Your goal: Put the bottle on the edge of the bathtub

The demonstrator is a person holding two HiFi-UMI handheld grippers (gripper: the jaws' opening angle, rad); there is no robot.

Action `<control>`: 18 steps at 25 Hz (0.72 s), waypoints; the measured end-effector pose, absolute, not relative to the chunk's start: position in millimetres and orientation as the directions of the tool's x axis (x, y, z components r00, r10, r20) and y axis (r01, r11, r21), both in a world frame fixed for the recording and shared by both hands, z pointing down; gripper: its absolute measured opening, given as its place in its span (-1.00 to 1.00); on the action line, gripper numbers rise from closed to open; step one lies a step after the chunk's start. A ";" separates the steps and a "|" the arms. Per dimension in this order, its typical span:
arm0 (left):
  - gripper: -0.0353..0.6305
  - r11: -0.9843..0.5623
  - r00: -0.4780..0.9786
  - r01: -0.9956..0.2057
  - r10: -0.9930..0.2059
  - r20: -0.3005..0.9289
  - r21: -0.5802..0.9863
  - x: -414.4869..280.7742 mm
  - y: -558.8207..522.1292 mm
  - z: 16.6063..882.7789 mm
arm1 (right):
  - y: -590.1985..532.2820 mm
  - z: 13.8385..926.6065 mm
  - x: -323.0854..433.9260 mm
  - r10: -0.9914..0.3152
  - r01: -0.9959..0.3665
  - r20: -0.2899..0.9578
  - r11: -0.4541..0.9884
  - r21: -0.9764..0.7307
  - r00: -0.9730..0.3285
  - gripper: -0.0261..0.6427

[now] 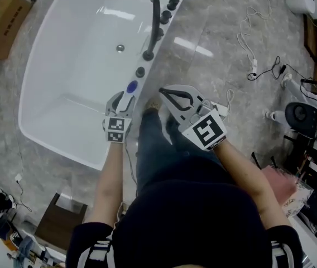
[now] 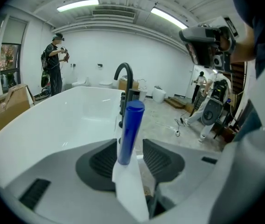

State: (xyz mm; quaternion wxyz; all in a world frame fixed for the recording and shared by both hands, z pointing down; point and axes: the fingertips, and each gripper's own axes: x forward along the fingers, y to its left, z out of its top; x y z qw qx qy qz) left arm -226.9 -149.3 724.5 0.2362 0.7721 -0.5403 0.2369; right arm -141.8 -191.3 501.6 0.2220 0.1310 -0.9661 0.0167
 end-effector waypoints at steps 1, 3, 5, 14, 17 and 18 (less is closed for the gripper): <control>-0.41 -0.293 0.296 -0.950 -0.721 0.626 0.111 -231.0 -147.9 723.8 | -193.1 500.6 -142.4 -0.258 -0.276 0.424 0.961 0.018 -0.868 -0.87; -0.42 -0.270 0.278 -0.956 -0.726 0.629 0.111 -238.2 -145.8 717.4 | -196.8 497.1 -141.9 -0.279 -0.305 0.408 0.952 0.003 -0.869 -0.87; -0.44 -0.252 0.259 -0.962 -0.735 0.627 0.102 -242.2 -142.5 707.5 | -199.3 493.3 -139.3 -0.294 -0.322 0.399 0.947 -0.003 -0.869 -0.87; -0.89 -0.105 0.111 -0.994 -0.836 0.537 0.041 -278.2 -156.4 625.9 | -219.1 468.3 -121.9 -0.397 -0.406 0.320 0.913 0.039 -0.861 -0.87; -0.89 -0.117 0.101 -0.993 -0.896 0.432 -0.010 -275.6 -171.1 569.1 | -228.3 453.0 -105.0 -0.462 -0.468 0.280 0.882 0.051 -0.842 -0.87; -0.89 -0.140 0.118 -0.990 -0.912 0.392 -0.028 -268.6 -178.8 550.2 | -232.9 447.4 -95.9 -0.491 -0.495 0.267 0.867 0.059 -0.829 -0.87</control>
